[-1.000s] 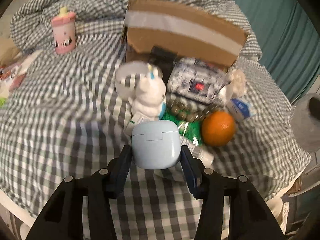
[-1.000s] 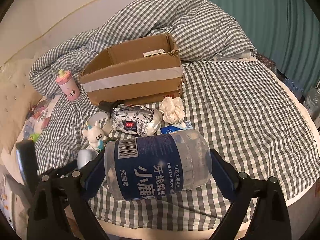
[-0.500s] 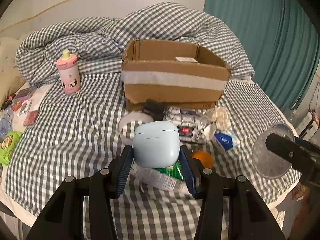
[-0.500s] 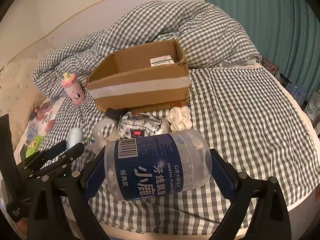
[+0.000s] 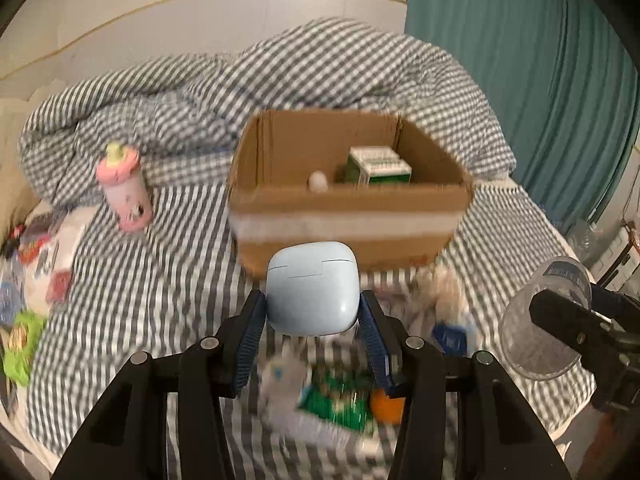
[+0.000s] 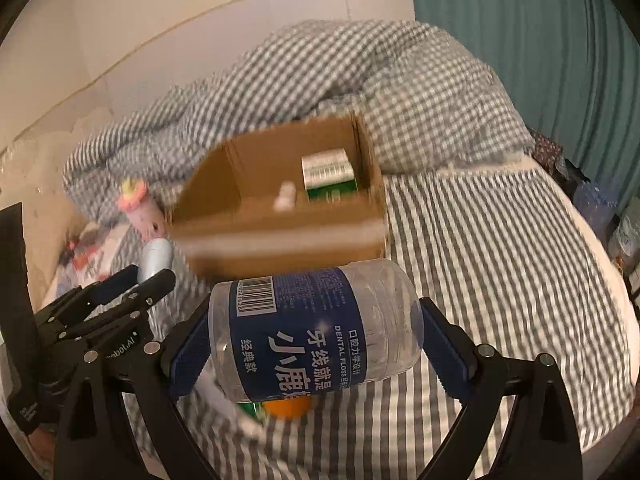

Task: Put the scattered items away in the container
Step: 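Lower the water bottle and earbud case into the cardboard box, open both grippers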

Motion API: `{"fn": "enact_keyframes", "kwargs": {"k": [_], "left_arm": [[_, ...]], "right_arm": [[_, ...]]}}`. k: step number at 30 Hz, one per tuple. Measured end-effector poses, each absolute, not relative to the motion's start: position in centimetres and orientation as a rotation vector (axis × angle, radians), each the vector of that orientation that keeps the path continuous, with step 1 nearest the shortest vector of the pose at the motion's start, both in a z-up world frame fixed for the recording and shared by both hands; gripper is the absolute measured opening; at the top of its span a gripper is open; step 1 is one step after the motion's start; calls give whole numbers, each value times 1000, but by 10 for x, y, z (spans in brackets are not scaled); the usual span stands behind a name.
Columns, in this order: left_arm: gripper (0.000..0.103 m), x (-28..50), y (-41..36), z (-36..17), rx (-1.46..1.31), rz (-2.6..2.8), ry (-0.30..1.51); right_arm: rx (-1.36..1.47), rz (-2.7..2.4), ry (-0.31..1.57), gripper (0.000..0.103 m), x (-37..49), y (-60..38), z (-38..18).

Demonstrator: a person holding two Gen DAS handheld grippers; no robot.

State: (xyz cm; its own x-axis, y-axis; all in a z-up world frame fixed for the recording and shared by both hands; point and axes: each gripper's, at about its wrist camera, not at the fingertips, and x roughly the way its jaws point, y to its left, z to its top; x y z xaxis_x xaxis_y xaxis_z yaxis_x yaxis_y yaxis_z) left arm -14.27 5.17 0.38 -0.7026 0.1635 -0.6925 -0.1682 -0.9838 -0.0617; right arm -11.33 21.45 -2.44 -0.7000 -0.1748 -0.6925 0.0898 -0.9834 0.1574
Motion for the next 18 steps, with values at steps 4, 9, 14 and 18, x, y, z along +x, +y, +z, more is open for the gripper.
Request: {"fn": "enact_keyframes", "kwargs": {"k": [4, 9, 14, 18], "left_arm": [[49, -178, 61, 38, -1016, 2760, 16], [49, -232, 73, 51, -993, 2765, 8], [49, -272, 80, 25, -1070, 2756, 16], [61, -290, 84, 5, -1118, 2750, 30]], "right_arm": [[1063, -2775, -199, 94, -154, 215, 5], [1091, -2773, -227, 94, -214, 213, 6], [1144, -2766, -258, 94, -260, 214, -13], [1184, -2772, -375, 99, -277, 224, -26]]}}
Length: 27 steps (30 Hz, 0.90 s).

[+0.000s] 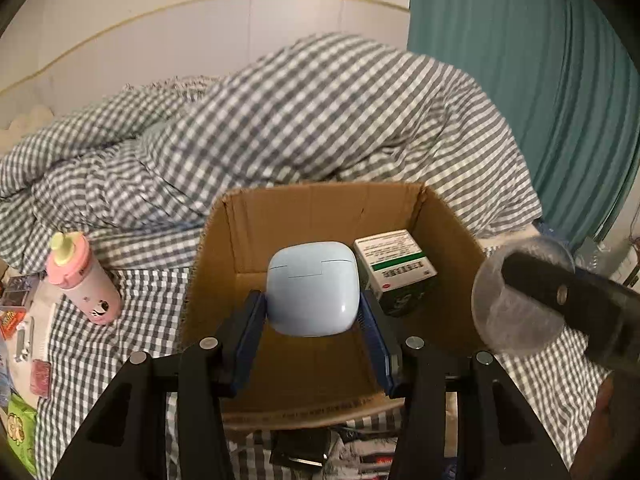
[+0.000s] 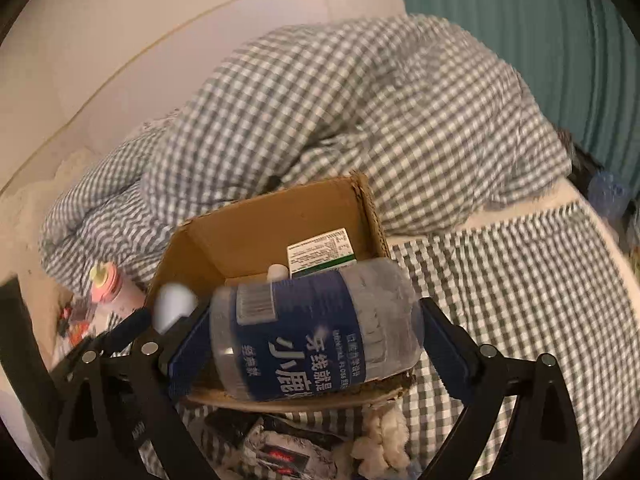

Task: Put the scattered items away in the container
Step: 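Lower the water bottle and earbud case into the cardboard box, open both grippers, then grasp the orange with the right gripper while the left gripper grasps the white unicorn figure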

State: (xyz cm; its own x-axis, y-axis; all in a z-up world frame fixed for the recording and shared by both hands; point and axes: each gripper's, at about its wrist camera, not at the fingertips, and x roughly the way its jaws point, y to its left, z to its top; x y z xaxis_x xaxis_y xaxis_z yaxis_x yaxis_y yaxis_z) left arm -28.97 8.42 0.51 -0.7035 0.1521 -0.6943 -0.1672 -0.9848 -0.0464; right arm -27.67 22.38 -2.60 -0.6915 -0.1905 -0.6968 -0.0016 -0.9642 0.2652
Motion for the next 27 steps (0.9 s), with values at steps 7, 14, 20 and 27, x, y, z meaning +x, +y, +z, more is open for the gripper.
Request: {"fn": "enact_keyframes", "kwargs": {"k": [7, 14, 20, 27], "left_arm": [[98, -285, 80, 5, -1081, 2785, 36], [98, -251, 70, 34, -1072, 2813, 18], [98, -191, 66, 72, -1005, 2854, 39], [101, -113, 62, 88, -940, 2856, 67]], "right_arm": [[1181, -2808, -379, 101, -262, 237, -20], [1116, -2839, -312, 101, -208, 242, 20], [1014, -2865, -268, 101, -134, 244, 61], [953, -2878, -210, 101, -54, 236, 66]]}}
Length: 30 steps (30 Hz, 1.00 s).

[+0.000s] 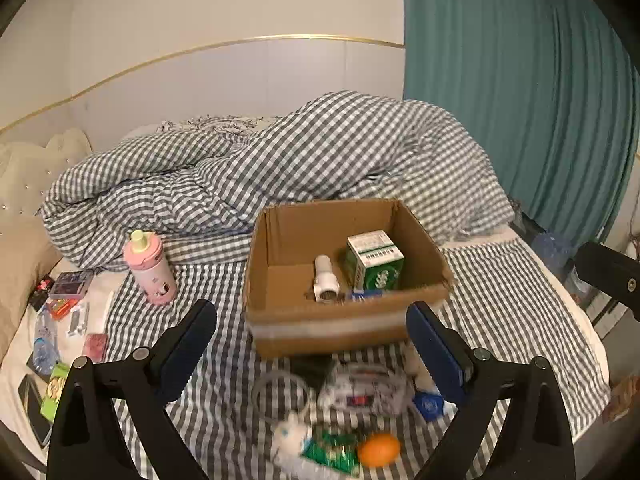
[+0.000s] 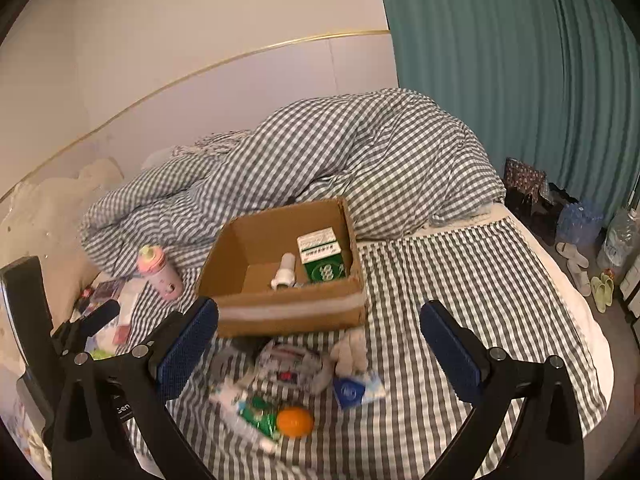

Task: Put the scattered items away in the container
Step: 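Grasp the orange with the right gripper while the left gripper grasps the white unicorn figure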

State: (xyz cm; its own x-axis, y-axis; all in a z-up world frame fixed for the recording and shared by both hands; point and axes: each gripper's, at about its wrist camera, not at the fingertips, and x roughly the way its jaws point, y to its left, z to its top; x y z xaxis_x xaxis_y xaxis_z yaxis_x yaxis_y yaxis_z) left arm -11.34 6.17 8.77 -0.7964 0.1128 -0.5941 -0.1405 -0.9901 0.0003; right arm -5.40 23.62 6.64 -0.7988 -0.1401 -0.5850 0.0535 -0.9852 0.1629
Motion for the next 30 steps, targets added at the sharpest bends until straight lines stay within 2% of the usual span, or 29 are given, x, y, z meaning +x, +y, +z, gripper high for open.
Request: {"fn": "enact_keyframes", "kwargs": {"k": [9, 22, 30], "left_arm": [[103, -56, 33, 30, -983, 2866, 51], [103, -81, 5, -62, -1218, 2801, -24], [103, -103, 15, -106, -1312, 2742, 21]], "right_arm": [[1119, -2822, -143, 101, -28, 214, -13], [1305, -2716, -57, 101, -58, 195, -107], [1389, -2628, -46, 95, -74, 200, -150]]}}
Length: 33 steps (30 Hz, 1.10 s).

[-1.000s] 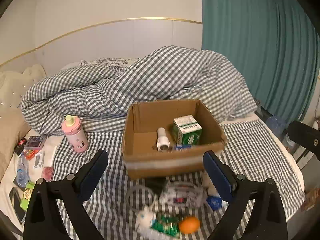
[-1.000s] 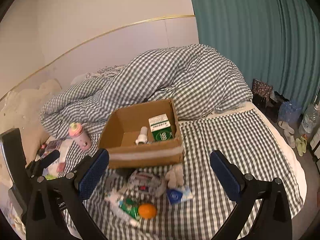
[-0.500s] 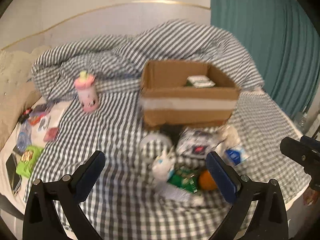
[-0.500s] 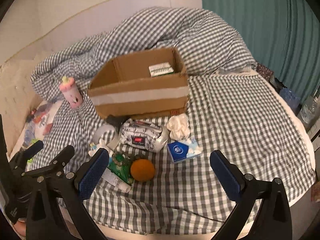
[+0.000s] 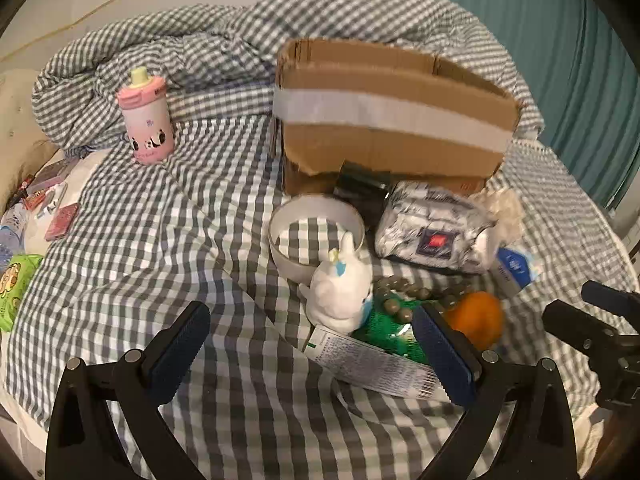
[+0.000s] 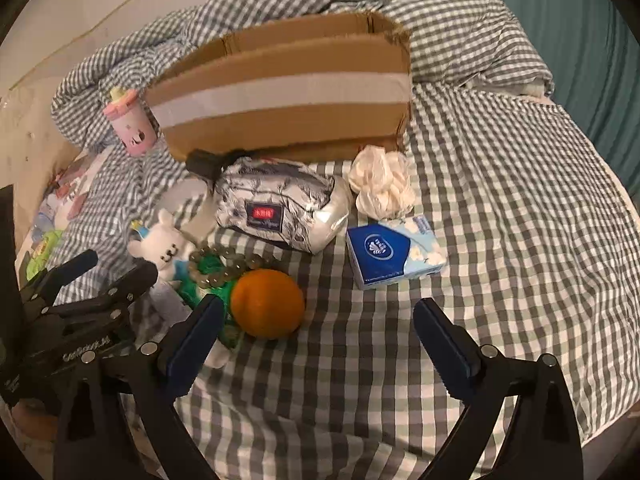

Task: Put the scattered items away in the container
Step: 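Grasp the orange with the right gripper while the left gripper grasps the white unicorn figure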

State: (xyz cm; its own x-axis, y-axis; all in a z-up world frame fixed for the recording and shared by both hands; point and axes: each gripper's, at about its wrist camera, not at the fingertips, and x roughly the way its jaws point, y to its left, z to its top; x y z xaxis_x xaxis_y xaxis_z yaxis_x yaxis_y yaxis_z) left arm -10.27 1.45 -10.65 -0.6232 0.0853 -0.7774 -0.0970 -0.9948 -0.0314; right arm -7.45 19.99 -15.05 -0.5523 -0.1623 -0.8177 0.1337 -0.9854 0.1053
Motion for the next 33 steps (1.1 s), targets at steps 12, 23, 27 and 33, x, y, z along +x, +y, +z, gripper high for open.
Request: {"fn": "enact_keyframes", "kwargs": {"k": [12, 23, 27, 33], "left_arm": [[103, -129, 19, -141, -1363, 2699, -9], [73, -138, 18, -149, -1362, 2636, -74], [51, -134, 29, -147, -1343, 2610, -47], [51, -130, 27, -144, -1343, 2598, -92]], "right_arm": [[1475, -2518, 35, 94, -98, 171, -193], [1529, -2492, 15, 74, -115, 165, -213], [1520, -2477, 4, 55, -112, 159, -209], [1519, -2494, -21, 55, -103, 167, -200]]}}
